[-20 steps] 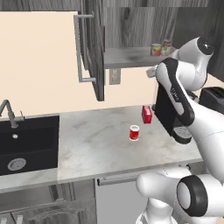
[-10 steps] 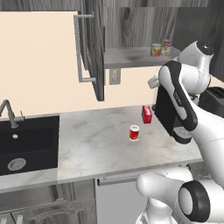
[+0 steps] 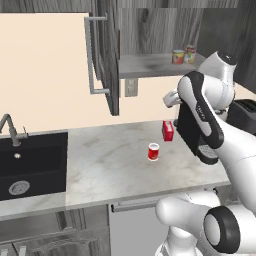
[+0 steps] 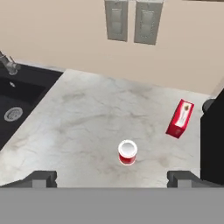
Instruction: Pick the cans from the counter and place them in their designated side in the cabinet.
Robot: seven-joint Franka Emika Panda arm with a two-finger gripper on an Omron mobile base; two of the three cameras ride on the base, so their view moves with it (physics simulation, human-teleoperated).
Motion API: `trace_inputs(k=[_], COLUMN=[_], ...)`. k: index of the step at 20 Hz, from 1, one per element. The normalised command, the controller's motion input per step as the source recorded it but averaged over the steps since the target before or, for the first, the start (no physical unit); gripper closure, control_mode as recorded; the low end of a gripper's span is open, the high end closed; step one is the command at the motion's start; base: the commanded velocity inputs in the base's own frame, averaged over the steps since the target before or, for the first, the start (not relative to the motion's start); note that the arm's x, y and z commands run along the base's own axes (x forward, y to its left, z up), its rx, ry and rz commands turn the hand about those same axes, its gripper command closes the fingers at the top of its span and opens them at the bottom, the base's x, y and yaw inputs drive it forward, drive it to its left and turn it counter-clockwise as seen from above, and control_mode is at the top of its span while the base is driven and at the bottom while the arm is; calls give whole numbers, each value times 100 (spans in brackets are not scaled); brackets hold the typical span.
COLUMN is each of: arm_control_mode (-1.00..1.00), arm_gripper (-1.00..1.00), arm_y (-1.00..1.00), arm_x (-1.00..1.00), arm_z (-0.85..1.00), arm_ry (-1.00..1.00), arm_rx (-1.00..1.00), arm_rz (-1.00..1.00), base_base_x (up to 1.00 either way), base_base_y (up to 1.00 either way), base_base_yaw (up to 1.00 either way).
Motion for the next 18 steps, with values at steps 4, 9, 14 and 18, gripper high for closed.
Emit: trace_inputs(k=[4,9,14,18], arm_control_mode=[-100,-100,-100,-100], arm_gripper=[-100,-100,-100,-100], arm_y=[8,2,0,10], arm_x=[-1,-11,-8,2], arm_z=[-28,-28,-23,-9], arm_ry=[8,4,3,3], arm_rx=[3,-1,-3,-1], arm_rz=[0,0,0,0], base_base_x=[0,0,0,0], base_base_y=[0,0,0,0], base_base_yaw=[0,0,0,0])
